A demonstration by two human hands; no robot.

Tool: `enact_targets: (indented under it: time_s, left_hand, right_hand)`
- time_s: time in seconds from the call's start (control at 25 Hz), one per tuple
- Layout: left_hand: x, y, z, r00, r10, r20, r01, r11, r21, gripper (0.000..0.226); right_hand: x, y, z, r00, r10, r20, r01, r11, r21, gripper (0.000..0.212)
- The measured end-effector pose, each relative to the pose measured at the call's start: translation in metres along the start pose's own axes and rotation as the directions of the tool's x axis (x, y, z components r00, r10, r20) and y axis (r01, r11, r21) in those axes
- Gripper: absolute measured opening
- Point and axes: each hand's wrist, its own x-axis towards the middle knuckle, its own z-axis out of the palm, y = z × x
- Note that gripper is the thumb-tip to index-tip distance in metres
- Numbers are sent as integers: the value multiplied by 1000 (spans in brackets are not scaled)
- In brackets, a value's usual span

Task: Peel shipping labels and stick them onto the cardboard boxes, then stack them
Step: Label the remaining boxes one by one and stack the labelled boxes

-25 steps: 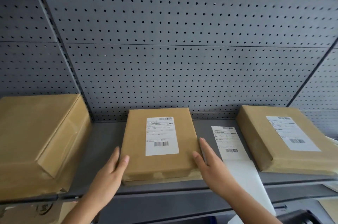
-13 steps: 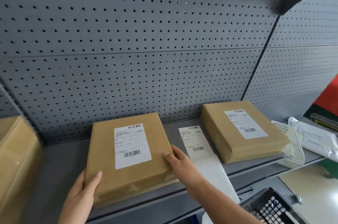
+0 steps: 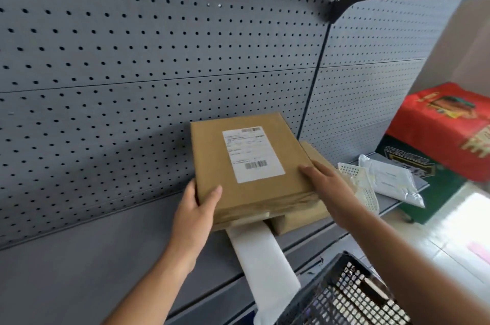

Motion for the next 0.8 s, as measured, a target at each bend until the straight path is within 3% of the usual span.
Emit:
enact_targets:
  time_s: [0.32, 0.56, 0.8]
  left_hand:
    - [51, 5, 104, 989, 28, 145, -37, 998, 59, 32]
    - [60, -17, 141, 992, -34, 124, 20, 993, 119, 42]
    - [65, -25, 156, 997, -7, 79, -4, 990, 142, 62]
  right_hand:
    - [52, 21, -94, 989, 16, -149, -16, 1000, 3, 35]
    - [89, 36, -121, 993, 54, -101, -58, 997, -44, 23]
    - [111, 55, -127, 993, 90, -73, -93, 995, -37, 34]
